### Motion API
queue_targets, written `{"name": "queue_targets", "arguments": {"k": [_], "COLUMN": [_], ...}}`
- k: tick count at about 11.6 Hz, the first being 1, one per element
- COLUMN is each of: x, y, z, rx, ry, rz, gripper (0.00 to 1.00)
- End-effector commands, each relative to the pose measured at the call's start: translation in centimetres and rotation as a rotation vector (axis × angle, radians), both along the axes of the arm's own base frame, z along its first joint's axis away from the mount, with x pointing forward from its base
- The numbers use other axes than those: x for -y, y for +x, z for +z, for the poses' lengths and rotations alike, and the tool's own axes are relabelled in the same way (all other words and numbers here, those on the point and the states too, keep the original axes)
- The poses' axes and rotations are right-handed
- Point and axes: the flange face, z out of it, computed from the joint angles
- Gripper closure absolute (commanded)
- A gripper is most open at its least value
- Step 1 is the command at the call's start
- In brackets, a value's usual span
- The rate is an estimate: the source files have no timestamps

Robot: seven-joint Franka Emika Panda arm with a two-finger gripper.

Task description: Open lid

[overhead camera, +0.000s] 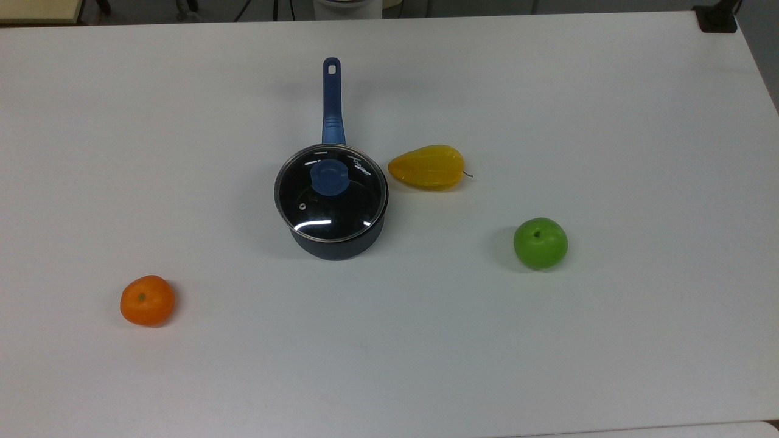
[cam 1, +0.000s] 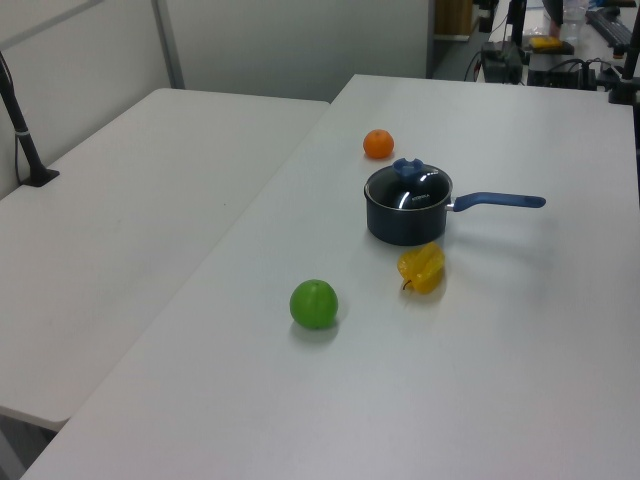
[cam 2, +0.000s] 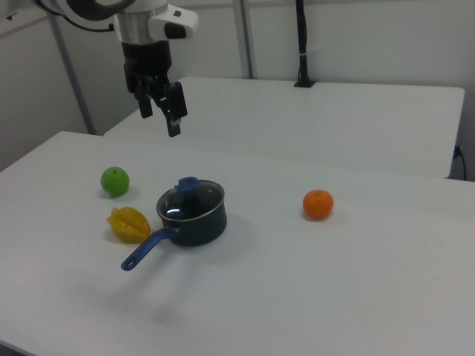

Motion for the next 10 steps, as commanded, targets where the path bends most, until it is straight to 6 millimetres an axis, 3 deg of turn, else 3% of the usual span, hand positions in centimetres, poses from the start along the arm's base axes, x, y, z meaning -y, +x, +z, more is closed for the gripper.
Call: {"name": "queue_targets", "arguments": {"k": [1, 10], "x": [-1.5, -3.4], "y": [0.1, 0.2], "z": [-1.1, -3.3], "rx": [0.028, 0.010], "ry": [-0.009, -0.003], "rz": [0.096, 0.132], "gripper": [0.00, 0.00]}}
